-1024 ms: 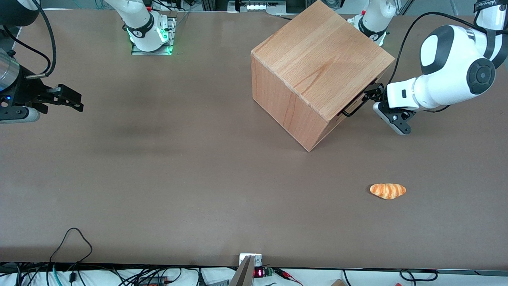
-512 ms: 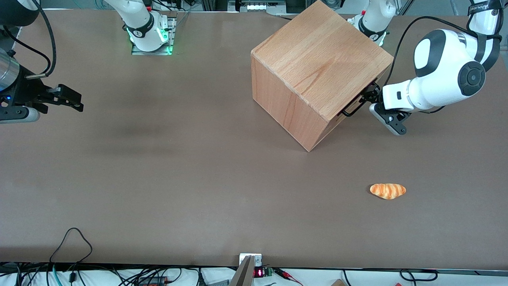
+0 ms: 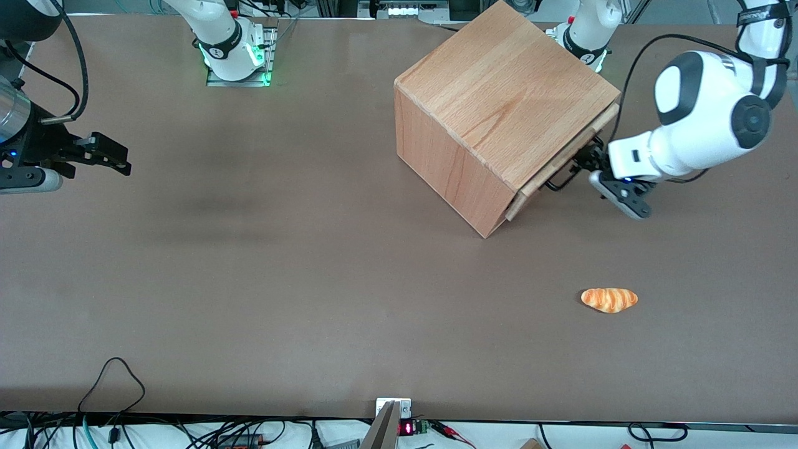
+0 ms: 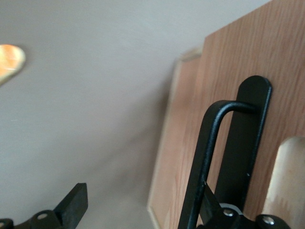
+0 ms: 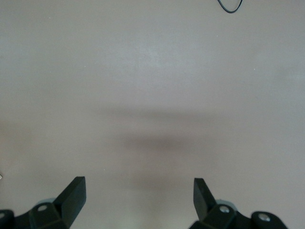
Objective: Open top drawer with left arm
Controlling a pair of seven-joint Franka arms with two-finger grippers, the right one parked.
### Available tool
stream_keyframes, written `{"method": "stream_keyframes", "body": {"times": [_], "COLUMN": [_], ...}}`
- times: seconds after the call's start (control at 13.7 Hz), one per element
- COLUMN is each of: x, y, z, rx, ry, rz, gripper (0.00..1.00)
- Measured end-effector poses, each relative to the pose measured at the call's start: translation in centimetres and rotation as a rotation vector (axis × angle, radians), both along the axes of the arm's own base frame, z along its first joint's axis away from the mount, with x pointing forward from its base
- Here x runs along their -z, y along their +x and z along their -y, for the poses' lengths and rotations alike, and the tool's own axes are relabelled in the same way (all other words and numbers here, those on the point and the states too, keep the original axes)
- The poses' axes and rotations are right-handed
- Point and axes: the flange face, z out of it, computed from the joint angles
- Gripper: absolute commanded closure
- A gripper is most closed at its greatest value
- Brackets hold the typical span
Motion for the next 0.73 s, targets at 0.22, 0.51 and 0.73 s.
{"method": "stream_keyframes", "body": {"times": [0.22, 0.51, 0.73], "x": [0.3, -0.5, -1.6], "y": [1.7, 4.3, 5.5], "z": [-5.1, -9.8, -10.6], "rx": [-0.109, -0.201, -0.216], "ry": [0.011, 0.045, 0.054], "rz": [0.057, 0.154, 0.188], "gripper": [0.00, 0.00, 0.00]}}
